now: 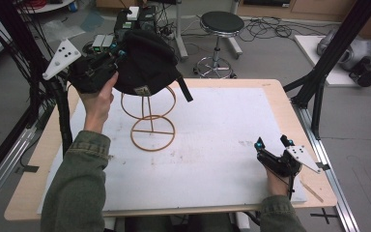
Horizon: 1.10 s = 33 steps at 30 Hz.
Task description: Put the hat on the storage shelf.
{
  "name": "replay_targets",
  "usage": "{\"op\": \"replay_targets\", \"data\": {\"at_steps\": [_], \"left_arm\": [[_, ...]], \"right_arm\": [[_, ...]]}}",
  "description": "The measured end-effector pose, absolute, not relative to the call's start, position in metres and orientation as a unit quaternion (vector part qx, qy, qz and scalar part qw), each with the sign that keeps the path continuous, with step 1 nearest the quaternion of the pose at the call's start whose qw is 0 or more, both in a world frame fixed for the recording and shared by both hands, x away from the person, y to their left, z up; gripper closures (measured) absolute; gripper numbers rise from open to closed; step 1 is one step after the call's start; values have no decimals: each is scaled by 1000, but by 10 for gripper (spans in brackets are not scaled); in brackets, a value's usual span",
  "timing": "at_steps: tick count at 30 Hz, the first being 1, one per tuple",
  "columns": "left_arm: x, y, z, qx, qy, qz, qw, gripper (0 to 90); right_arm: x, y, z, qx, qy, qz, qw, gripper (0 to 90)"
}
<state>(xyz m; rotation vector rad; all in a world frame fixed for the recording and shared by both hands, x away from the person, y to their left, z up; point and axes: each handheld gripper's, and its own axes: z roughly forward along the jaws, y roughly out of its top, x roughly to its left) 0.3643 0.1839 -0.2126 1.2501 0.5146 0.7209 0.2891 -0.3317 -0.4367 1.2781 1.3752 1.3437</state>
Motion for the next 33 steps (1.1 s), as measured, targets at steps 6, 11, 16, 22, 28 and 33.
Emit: {"op": "replay_targets", "data": {"at_steps": [6,11,16,22,28,33], "left_arm": [[366,179,-215,570,232,326,718,859],[369,174,-218,589,232,330,700,859],[371,175,-225,592,240,327,697,859],[373,182,-239,600,254,317,689,858],[370,183,-255,614,257,299,684,858],[369,181,-264,622,262,293,678,857]], "right_arm": [[288,-332,-435,511,539,532,407,97],[289,-332,-436,509,541,532,406,97],[288,-332,-435,509,540,533,405,97],[288,-331,-435,507,543,532,406,97],[288,-330,-435,507,544,532,405,97],[288,-329,-435,506,545,532,403,97]]}}
